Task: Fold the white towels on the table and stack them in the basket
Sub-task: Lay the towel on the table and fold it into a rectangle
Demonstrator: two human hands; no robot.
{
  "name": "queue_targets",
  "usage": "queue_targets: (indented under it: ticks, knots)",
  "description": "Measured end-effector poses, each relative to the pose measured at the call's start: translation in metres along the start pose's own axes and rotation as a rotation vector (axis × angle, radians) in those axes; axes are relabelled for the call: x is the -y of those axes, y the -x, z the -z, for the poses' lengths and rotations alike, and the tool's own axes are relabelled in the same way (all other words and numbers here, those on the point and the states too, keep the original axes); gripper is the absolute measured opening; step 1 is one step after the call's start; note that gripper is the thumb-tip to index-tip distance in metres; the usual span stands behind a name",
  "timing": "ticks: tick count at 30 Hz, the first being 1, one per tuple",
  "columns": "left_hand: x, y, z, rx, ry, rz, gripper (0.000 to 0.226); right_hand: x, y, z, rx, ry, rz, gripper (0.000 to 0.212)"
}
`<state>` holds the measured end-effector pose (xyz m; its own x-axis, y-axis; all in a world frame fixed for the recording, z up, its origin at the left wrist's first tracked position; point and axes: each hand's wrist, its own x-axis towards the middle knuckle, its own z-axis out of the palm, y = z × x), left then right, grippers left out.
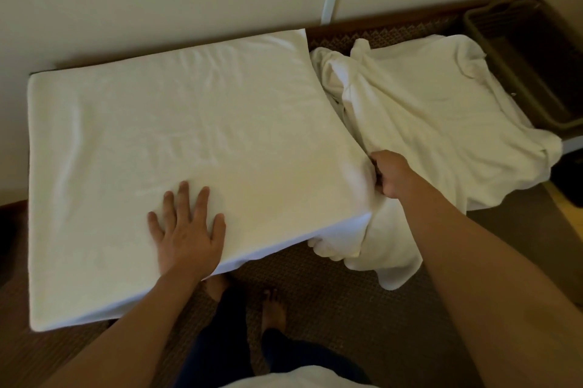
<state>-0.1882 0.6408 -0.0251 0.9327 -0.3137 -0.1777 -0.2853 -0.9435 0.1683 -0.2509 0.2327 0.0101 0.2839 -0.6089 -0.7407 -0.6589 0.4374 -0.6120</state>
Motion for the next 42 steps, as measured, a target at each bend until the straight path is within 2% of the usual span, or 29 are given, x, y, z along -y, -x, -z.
queue_targets:
  ticks: [4,7,9,14,16,18,19,20,23,25,28,31,34,35,36,38,40,42]
  knots:
    - [0.0,0.0,0.0,0.003,0.004,0.004,0.071,-0.002,-0.003,0.003,-0.104,0.015,0.088,0.023]
    - [0.001,0.001,0.0,0.008,-0.005,0.002,0.071,-0.011,0.001,0.005,-0.216,0.24,0.305,0.015]
    - [0.001,0.001,0.001,0.008,-0.003,0.0,0.072,-0.017,0.005,0.006,-0.215,0.36,0.375,0.016]
    - [-0.001,0.001,0.001,0.014,-0.003,0.002,0.072,-0.02,0.009,0.006,-0.109,0.564,0.345,0.027]
    - [-0.002,0.0,0.001,0.03,-0.009,0.003,0.073,-0.024,0.018,0.0,-0.228,0.671,0.437,0.037]
    - [-0.005,-0.001,0.002,0.05,-0.012,0.008,0.075,-0.033,0.035,-0.024,-0.43,0.784,0.646,0.042]
    - [-0.006,-0.002,0.003,0.059,-0.012,0.011,0.075,-0.039,0.047,-0.044,-0.45,0.847,0.767,0.044]
    - [-0.008,-0.002,0.004,0.069,-0.016,0.01,0.075,-0.046,0.06,-0.066,-0.368,0.925,0.868,0.047]
    - [-0.007,-0.003,0.007,0.09,-0.026,-0.005,0.075,-0.076,0.09,-0.123,0.08,1.292,1.031,0.06]
    - [0.013,-0.009,0.011,0.076,-0.018,0.018,0.074,-0.088,0.095,-0.135,0.132,1.394,1.036,0.064]
    - [0.077,-0.02,0.021,0.063,-0.036,0.119,0.078,-0.089,0.084,-0.124,0.049,1.41,0.997,0.065]
    - [0.153,-0.025,0.036,0.039,0.001,0.385,0.084,-0.079,0.073,-0.112,-0.057,1.426,0.828,0.068]
    - [0.178,-0.034,0.051,0.014,0.075,0.641,0.079,-0.066,0.082,-0.14,-0.115,1.369,0.747,0.071]
    - [0.17,-0.039,0.054,-0.011,0.062,0.633,0.076,-0.062,0.087,-0.159,-0.106,1.356,0.788,0.07]
    - [0.157,-0.044,0.054,-0.038,0.037,0.552,0.074,-0.058,0.092,-0.181,-0.075,1.353,0.854,0.069]
    - [0.122,-0.06,0.051,-0.05,0.015,0.254,0.071,-0.048,0.1,-0.231,0.026,1.348,0.994,0.07]
    - [0.093,-0.081,0.044,0.004,-0.009,-0.027,0.071,-0.032,0.102,-0.276,0.097,1.349,1.079,0.07]
    - [0.089,-0.111,0.046,0.067,-0.039,-0.109,0.073,-0.012,0.092,-0.307,0.112,1.39,1.11,0.067]
